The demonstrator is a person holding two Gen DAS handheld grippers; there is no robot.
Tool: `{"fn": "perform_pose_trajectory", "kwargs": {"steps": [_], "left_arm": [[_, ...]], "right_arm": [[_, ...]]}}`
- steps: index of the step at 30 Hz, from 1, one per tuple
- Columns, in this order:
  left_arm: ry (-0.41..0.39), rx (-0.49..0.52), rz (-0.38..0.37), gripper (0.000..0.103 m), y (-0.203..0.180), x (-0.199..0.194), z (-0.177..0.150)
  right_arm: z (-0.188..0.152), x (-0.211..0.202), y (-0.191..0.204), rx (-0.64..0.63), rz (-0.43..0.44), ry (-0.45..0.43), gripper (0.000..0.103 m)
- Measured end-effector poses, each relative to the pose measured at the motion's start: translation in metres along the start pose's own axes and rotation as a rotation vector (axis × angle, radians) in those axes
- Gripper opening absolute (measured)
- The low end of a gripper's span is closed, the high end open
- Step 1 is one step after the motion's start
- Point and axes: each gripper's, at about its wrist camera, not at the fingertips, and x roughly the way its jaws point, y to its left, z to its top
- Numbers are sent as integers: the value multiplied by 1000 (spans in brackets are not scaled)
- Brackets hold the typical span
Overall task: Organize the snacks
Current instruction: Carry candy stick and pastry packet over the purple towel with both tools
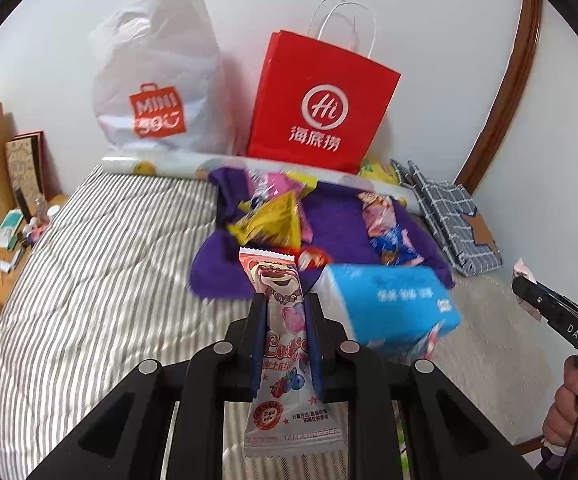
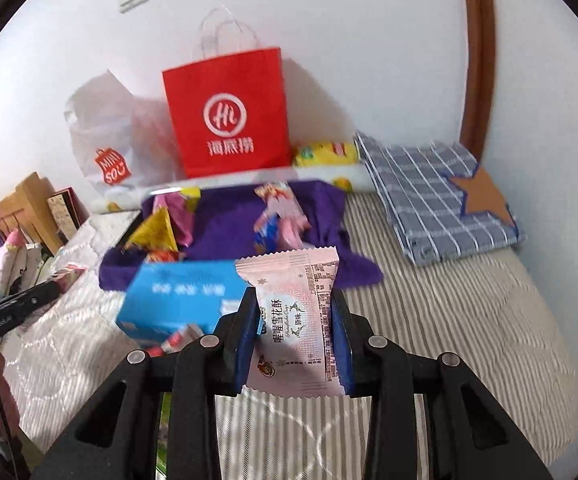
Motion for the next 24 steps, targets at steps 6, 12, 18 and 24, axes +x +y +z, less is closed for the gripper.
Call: {"fn": "perform_pose_trajectory", "kwargs": {"steps": [6,12,18,24], "left_arm": [[-27,-9,-36,18,-7,15,37],[-51,-16,-47,18,-11,37,71],[-56,-29,-56,18,-10,64,100],[-71,-50,-79,18,2,88,110]], "right_arm": [[39,7,9,-11,13,-33,34],[74,34,20,-25,27,-52,34],[98,76,27,-29,61,-35,34],[107,122,32,-30,111,9,35]]}}
